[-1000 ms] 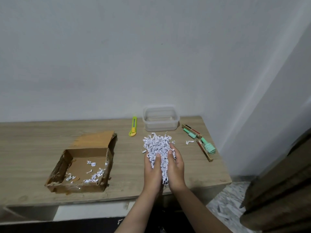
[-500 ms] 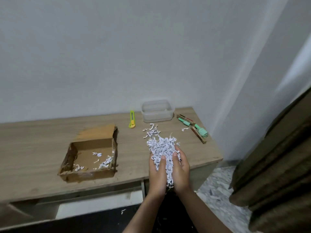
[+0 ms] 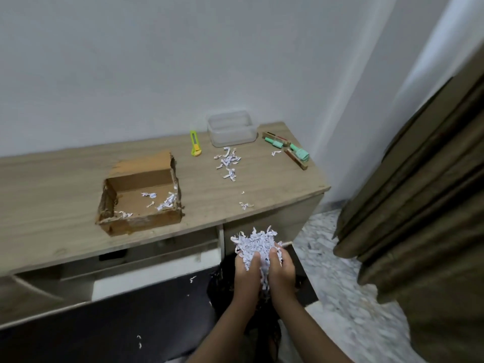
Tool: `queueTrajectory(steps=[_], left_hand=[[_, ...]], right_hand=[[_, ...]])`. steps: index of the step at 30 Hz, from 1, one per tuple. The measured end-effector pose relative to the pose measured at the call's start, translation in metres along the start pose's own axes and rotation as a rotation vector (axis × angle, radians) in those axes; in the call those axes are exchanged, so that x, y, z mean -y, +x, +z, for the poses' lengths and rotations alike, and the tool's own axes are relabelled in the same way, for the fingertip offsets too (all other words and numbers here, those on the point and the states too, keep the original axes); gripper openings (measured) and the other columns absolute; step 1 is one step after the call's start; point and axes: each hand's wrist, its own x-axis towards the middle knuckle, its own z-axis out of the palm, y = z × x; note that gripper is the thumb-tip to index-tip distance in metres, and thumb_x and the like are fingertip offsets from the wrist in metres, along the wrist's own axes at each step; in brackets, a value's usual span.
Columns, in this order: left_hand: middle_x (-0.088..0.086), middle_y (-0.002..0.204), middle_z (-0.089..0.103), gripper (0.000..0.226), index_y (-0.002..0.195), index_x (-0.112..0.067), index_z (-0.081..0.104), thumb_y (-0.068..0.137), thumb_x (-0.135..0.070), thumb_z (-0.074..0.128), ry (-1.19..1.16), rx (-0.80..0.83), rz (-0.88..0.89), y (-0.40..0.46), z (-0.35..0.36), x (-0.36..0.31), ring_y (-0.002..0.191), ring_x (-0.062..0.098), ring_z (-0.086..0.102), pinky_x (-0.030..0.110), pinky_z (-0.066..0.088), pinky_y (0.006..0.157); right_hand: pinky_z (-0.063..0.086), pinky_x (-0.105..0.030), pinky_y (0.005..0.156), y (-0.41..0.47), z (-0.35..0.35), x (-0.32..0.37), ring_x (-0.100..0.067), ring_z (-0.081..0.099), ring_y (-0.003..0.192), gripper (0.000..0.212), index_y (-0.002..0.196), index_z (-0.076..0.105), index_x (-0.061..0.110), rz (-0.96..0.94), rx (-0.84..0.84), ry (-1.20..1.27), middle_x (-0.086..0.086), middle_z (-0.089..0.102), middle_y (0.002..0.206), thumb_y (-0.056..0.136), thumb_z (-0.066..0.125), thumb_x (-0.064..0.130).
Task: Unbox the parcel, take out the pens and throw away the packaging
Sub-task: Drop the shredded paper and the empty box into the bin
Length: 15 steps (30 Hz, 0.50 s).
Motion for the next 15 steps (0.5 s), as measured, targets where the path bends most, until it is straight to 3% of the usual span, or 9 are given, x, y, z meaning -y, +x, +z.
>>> queueTrajectory(steps=[3, 6, 8, 12, 15], left_hand=[[0.011, 0.103, 0.068, 0.021, 0.105, -0.014, 0.054, 0.09, -0.027, 0.058, 0.046, -0.006, -0.153, -0.001, -0.006, 0.019, 0.093, 0.025, 0.067, 0.045, 0.055, 0.085], [0.011, 0.106, 0.066, 0.035, 0.114, -0.012, 0.053, 0.086, -0.033, 0.059, 0.107, -0.004, -0.268, 0.007, -0.01, 0.037, 0.095, 0.025, 0.066, 0.045, 0.054, 0.087], [0.015, 0.108, 0.068, 0.04, 0.119, -0.01, 0.056, 0.085, -0.032, 0.058, 0.115, 0.022, -0.339, 0.019, -0.013, 0.049, 0.093, 0.027, 0.068, 0.043, 0.057, 0.082], [0.017, 0.106, 0.07, 0.039, 0.114, -0.008, 0.062, 0.081, -0.028, 0.061, 0.064, 0.074, -0.411, 0.039, -0.013, 0.051, 0.094, 0.034, 0.068, 0.052, 0.055, 0.086], [0.012, 0.112, 0.068, 0.046, 0.12, -0.014, 0.059, 0.076, -0.027, 0.06, 0.126, 0.101, -0.421, 0.052, -0.013, 0.046, 0.097, 0.031, 0.067, 0.046, 0.057, 0.082]], right_hand=[[0.051, -0.039, 0.091, -0.006, -0.013, -0.017, -0.023, 0.064, 0.098, 0.027, 0.106, 0.065, 0.013, 0.122, -0.051, -0.139, -0.006, 0.07, 0.105, 0.088, 0.054, 0.03], [0.049, -0.033, 0.08, -0.002, -0.023, -0.03, -0.027, 0.064, 0.092, 0.023, 0.099, 0.067, 0.008, 0.225, -0.076, -0.202, -0.011, 0.07, 0.098, 0.089, 0.055, 0.025], [0.053, -0.035, 0.08, 0.004, -0.027, -0.035, -0.028, 0.066, 0.089, 0.023, 0.098, 0.068, 0.007, 0.309, -0.07, -0.194, -0.012, 0.07, 0.096, 0.089, 0.055, 0.024], [0.056, -0.041, 0.081, 0.026, -0.034, -0.034, -0.031, 0.067, 0.085, 0.02, 0.089, 0.068, 0.008, 0.469, 0.001, -0.155, -0.012, 0.07, 0.087, 0.091, 0.054, 0.023], [0.057, -0.05, 0.084, 0.052, -0.038, -0.044, -0.032, 0.07, 0.085, 0.022, 0.087, 0.073, 0.008, 0.499, 0.062, -0.167, -0.012, 0.074, 0.09, 0.084, 0.058, 0.024]])
